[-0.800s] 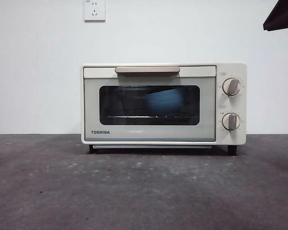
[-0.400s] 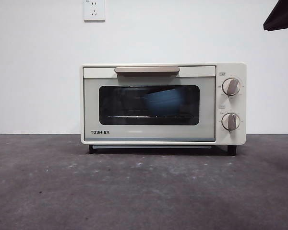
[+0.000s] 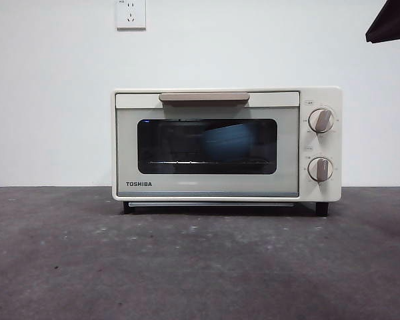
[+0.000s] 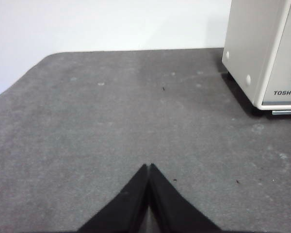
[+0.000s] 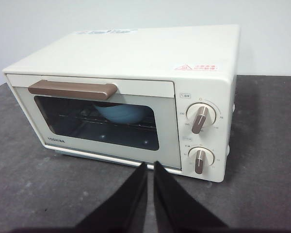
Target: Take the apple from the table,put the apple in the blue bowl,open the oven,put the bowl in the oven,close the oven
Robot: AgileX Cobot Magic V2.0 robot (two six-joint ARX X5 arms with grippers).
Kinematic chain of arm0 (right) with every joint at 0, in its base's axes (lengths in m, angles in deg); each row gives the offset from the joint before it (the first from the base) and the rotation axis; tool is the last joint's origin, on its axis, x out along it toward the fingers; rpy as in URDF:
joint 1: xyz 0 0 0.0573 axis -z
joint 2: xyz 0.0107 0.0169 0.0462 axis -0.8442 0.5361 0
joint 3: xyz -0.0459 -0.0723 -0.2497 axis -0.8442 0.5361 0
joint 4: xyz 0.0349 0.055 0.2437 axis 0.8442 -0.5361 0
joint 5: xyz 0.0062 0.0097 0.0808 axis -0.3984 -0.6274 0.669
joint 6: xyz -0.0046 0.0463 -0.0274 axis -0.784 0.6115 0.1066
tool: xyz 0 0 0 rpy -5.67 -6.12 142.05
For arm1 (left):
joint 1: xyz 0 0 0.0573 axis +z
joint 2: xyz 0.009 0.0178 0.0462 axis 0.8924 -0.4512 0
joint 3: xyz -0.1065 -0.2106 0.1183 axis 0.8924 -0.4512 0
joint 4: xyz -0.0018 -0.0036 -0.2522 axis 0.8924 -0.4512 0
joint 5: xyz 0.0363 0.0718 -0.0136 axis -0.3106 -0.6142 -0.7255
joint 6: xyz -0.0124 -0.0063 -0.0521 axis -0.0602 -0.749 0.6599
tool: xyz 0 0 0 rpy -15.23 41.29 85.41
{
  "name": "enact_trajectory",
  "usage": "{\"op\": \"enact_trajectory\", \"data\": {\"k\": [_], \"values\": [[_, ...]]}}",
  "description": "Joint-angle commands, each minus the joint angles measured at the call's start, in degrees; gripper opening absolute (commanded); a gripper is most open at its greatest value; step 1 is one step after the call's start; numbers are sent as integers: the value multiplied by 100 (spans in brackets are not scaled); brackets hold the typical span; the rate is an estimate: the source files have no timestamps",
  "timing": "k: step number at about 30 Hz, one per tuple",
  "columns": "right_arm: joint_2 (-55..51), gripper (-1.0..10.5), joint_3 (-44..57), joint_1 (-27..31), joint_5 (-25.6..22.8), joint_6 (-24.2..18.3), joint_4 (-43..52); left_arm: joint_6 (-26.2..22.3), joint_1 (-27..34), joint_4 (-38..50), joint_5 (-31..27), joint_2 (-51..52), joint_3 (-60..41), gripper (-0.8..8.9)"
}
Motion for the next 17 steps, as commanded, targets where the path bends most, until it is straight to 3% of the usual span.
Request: {"op": "enact_trajectory", "data": {"k": [1, 7, 17], "values": [[22, 5, -44, -28, -28, -66, 66, 20, 17, -103, -4, 94, -118, 7], [17, 5, -44, -28, -26, -66, 77, 295, 15, -79, 4, 92, -144, 7], [17, 5, -44, -26, -26, -66, 77, 293, 17, -33, 4, 81, -144, 8]]}}
